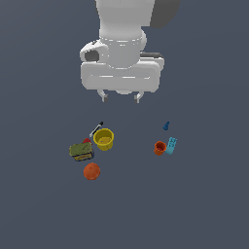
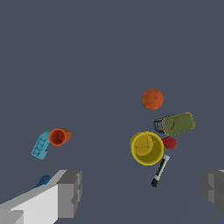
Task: Pick up a designated object from a clutter of objects.
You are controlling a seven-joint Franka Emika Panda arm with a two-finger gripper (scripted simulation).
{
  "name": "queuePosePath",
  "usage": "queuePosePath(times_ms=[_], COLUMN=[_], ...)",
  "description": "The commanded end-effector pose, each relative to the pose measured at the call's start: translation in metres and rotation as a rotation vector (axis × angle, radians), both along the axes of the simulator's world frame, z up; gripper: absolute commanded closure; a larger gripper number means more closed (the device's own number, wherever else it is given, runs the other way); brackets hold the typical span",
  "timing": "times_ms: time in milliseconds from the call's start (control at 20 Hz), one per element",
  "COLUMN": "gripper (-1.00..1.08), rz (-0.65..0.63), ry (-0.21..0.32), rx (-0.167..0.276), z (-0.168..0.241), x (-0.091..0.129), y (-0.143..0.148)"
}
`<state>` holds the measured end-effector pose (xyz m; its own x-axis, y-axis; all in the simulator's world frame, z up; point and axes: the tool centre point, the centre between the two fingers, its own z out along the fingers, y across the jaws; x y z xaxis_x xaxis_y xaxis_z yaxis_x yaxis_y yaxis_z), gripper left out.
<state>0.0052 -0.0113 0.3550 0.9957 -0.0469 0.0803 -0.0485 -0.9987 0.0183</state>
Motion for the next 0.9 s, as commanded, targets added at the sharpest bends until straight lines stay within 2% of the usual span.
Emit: queuePosePath(times_ms=[0, 450, 850], gripper=[-0.92, -0.92, -0.92], rz=[0.000, -0.006, 0.009], ry=[0.000, -0.007, -0.006], rx=[0.000, 0.016, 0.014], z=[0.000, 0.012, 0.010], x=[0.000, 0.004, 0.006], y=[0.000, 0.013, 0.011])
